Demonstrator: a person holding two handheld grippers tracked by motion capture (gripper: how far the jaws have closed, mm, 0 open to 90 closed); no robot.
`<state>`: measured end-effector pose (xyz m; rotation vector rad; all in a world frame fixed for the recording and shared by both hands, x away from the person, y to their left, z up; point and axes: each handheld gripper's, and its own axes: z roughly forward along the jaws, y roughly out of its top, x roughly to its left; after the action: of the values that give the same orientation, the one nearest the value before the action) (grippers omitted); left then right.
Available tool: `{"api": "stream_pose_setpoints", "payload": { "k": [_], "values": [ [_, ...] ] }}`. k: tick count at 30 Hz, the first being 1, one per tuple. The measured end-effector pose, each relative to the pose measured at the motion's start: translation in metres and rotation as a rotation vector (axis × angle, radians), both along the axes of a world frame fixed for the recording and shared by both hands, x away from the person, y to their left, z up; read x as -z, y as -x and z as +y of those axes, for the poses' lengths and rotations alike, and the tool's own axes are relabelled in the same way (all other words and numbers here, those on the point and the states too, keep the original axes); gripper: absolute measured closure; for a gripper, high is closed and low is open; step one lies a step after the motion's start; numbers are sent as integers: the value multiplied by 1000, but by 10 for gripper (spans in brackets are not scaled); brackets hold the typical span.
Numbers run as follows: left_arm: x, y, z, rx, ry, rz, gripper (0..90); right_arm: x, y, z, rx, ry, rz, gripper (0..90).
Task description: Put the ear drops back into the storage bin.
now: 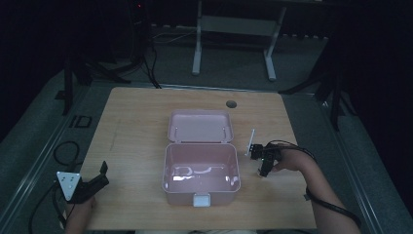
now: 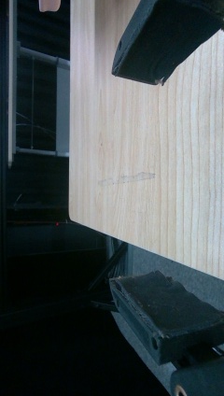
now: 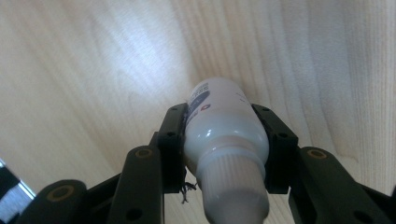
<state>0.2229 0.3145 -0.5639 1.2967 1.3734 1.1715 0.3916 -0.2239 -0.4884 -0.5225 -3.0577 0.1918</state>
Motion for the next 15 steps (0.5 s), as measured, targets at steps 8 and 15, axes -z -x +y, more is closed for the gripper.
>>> {"api": "stream_pose_setpoints", "payload": {
  "k": [8, 15],
  "values": [
    [0, 0, 0, -1, 0, 2, 24, -8, 13, -1, -150, -5, 19, 596],
    [0, 0, 0, -2, -2, 2, 24, -15, 24, 1, -251, 6, -2, 595]
  ]
}}
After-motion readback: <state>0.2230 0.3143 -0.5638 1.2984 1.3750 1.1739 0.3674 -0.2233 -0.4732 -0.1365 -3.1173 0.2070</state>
